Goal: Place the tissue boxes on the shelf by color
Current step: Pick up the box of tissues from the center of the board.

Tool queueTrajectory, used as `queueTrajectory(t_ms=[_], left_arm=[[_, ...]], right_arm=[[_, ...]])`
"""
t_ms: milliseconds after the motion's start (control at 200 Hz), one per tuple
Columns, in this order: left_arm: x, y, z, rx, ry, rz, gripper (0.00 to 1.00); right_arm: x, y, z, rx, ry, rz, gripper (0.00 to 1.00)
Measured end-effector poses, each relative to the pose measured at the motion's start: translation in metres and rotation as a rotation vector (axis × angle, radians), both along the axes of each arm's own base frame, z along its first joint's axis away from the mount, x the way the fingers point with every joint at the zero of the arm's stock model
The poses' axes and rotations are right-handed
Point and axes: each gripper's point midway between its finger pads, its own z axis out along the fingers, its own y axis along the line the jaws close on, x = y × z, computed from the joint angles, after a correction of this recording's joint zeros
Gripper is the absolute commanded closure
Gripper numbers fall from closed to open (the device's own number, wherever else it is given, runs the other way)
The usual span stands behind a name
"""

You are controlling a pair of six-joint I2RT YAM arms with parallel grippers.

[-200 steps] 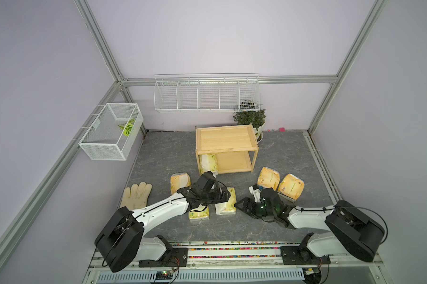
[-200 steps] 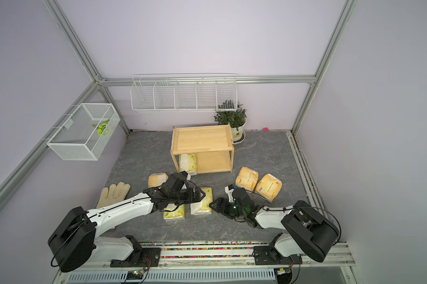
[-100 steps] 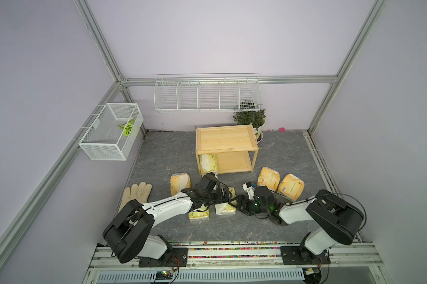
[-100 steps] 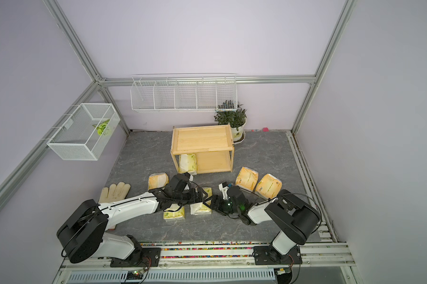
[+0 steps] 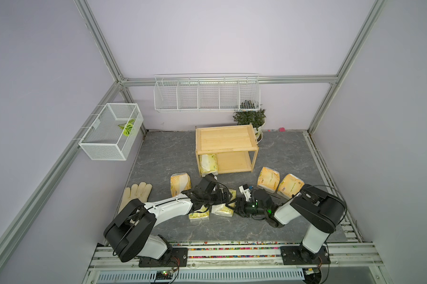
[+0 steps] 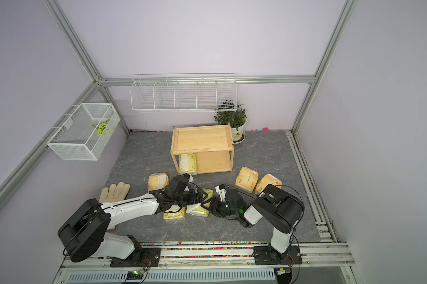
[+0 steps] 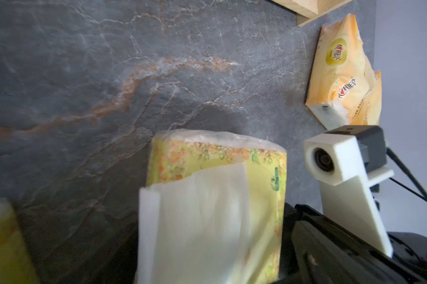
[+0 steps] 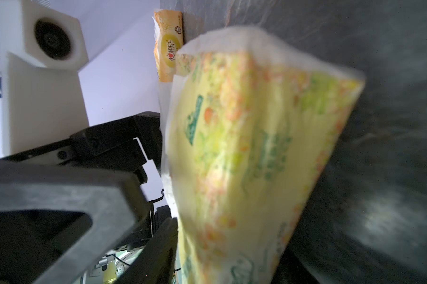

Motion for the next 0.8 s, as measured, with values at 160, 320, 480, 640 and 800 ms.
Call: queueTrajectory(t_ms=[160, 320, 480, 640, 800], left_arm=[[0.002, 0.0, 0.009, 0.006, -0.01, -0.005, 0.0], [0.014, -0.005, 0.036, 0.008, -0.055, 0.002, 0.0], [0.035, -0.009, 0.087, 0.017, -0.148, 0.035, 0.0], [0.055, 0.005, 0.16, -0.01, -0.296, 0.09, 0.0], [0.067, 0.042, 0.215, -0.027, -0.417, 0.184, 0.0]], right_arm=[[-0.002, -0.004, -0.001, -0.014, 0.003, -0.009, 0.65], [0.0, -0.005, -0.002, -0.018, 0.001, -0.02, 0.69], [-0.001, -0.008, -0.001, -0.019, 0.0, -0.025, 0.71], [0.008, -0.016, 0.016, -0.002, -0.025, -0.054, 0.72], [0.018, -0.025, 0.046, -0.014, -0.096, -0.067, 0.72]])
